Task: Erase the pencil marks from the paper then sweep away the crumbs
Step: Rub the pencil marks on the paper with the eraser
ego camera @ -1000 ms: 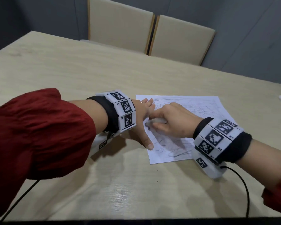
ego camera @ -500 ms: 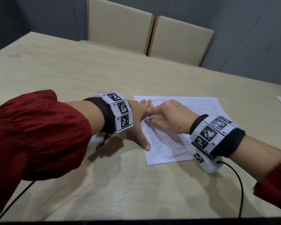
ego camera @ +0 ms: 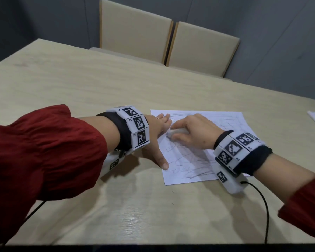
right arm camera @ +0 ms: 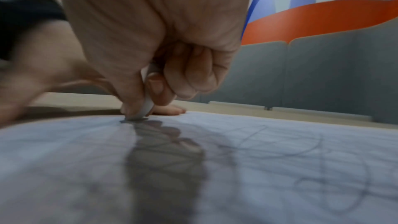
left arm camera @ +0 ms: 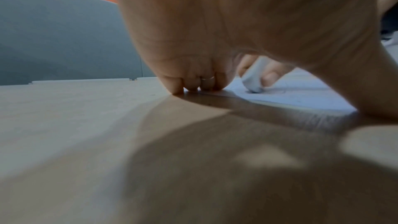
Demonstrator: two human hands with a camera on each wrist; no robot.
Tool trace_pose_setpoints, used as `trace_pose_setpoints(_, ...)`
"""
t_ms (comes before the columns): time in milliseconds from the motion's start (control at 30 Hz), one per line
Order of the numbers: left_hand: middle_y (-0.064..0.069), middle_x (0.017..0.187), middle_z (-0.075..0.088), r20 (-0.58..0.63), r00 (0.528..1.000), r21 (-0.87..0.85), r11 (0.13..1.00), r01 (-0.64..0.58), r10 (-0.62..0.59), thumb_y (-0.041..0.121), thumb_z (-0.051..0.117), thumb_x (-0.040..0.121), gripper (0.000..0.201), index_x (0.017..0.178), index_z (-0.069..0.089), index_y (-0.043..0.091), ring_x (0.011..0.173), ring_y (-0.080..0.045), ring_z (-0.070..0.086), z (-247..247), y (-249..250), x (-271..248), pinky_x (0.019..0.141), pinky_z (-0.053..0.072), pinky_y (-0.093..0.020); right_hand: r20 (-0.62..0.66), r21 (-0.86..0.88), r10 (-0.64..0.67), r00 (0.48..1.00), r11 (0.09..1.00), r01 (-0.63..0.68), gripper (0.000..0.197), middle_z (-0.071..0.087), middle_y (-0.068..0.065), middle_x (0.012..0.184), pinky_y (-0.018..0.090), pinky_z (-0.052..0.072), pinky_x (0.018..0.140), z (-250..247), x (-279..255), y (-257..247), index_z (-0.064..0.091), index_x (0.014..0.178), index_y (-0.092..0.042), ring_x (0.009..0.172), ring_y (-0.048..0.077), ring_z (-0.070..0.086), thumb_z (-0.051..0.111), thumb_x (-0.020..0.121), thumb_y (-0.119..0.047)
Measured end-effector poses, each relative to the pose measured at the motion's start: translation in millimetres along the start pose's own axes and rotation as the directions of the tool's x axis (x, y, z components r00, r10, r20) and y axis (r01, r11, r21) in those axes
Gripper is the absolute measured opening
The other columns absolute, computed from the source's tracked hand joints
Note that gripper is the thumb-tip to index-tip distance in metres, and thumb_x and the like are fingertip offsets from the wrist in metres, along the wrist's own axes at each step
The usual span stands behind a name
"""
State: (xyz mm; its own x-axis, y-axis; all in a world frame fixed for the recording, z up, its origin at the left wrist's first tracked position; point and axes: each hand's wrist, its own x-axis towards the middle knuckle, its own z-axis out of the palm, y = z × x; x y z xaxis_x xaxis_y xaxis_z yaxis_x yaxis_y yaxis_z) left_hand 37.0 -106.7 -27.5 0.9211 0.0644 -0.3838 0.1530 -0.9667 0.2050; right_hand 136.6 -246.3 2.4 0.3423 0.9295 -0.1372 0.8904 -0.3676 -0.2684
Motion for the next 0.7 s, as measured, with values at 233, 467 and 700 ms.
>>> trace_pose_setpoints(233, -0.002, 0.16, -0.018, 0.01, 1.0, 0.042, 0.999, 0.012, -0.012, 0.077, 0.072, 0.055, 0.144, 0.154, -0.011, 0.016, 0.148, -0.015, -0.012, -2, 3, -2, 0.122, 0.005, -0.036, 0.075, -0.09, -0.035, 0.997, 0.995, 0.041, 0.018, 0.065, -0.005, 0.078, 0.035, 0.049, 0.07, 6, -8, -8, 0.068, 0.097, -0.034, 0.076, 0.017, 0.054, 0.057, 0.087, -0.043)
trace_pose_setpoints(467, -0.002, 0.16, -0.02, 0.011, 0.999, 0.063, 0.998, 0.03, -0.03, 0.074, 0.073, 0.057, 0.142, 0.154, -0.012, 0.014, 0.149, -0.016, -0.012, -4, 7, -5, 0.12, 0.005, -0.033, 0.111, -0.175, -0.019, 0.994, 0.984, 0.038, 0.018, 0.057, -0.004, 0.068, 0.033, 0.046, 0.066, 6, -16, -16, 0.066, 0.086, -0.025, 0.07, 0.017, 0.048, 0.054, 0.089, -0.038)
trace_pose_setpoints(700, -0.002, 0.161, -0.018, 0.016, 0.999, 0.068, 0.997, 0.039, -0.04, 0.084, 0.071, 0.046, 0.15, 0.155, -0.011, 0.02, 0.149, -0.016, -0.01, -3, 6, -4, 0.12, 0.005, -0.036, 0.034, -0.284, -0.006, 0.999, 0.959, 0.015, 0.013, 0.052, -0.004, 0.071, 0.03, 0.035, 0.064, -2, -10, -18, 0.062, 0.089, -0.027, 0.082, 0.023, 0.052, 0.051, 0.09, -0.033)
